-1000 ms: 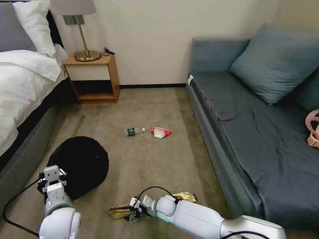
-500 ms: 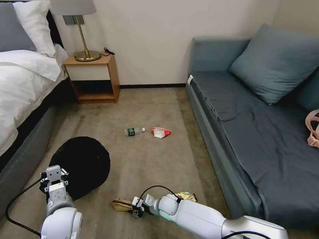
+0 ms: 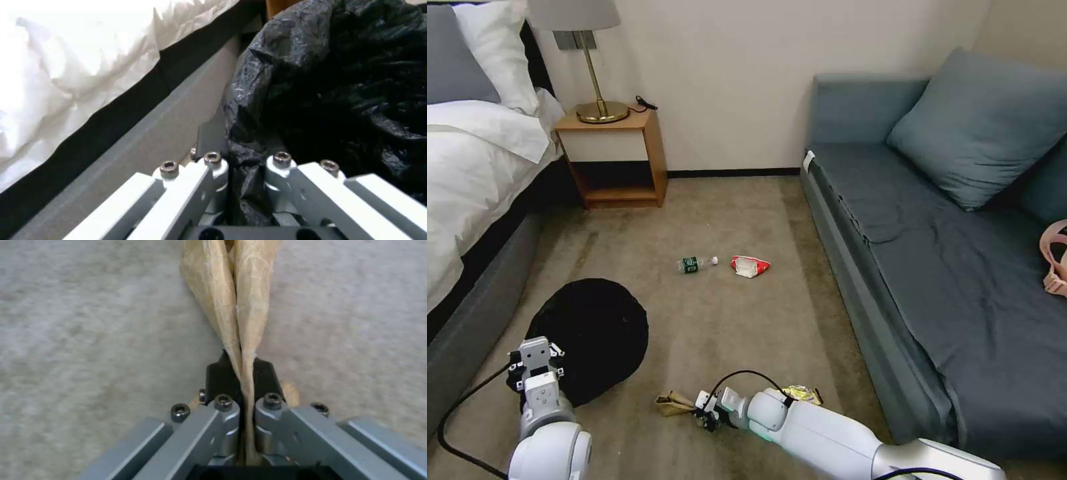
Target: Pick up the trash bin, then pick up the garbage on the floor and place it into the trash bin.
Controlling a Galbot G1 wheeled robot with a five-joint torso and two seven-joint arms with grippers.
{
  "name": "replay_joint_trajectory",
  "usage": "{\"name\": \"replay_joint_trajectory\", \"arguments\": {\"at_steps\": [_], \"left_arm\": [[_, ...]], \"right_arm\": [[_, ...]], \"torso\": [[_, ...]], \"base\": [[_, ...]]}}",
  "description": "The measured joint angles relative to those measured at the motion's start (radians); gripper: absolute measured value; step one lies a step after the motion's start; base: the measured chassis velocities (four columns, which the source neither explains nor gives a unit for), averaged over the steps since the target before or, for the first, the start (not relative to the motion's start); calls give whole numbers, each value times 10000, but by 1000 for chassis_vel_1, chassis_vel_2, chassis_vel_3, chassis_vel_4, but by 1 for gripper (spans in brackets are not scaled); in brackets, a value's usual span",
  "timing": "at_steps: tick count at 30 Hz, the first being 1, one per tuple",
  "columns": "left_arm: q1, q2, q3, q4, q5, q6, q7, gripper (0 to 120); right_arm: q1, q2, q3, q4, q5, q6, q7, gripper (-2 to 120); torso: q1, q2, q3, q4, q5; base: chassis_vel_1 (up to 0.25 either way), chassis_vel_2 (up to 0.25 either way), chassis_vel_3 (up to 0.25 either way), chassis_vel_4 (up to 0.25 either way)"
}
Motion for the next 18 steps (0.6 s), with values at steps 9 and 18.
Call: {"name": "replay_joint_trajectory", "arguments": {"at_steps": [9,18], "left_arm": [[162,92,-52,21,-51,-147,12,4],[229,506,-137,-52,-152,-254,34,4]], "right_arm": [[-2,34,1381,-152,-404,84,16,0],[910,557,4241,18,-237,83,141,0]], "torso": [[0,0,0,0,0],[0,-1,0,1,0]], "base": [[0,0,0,0],[0,0,0,0]]}}
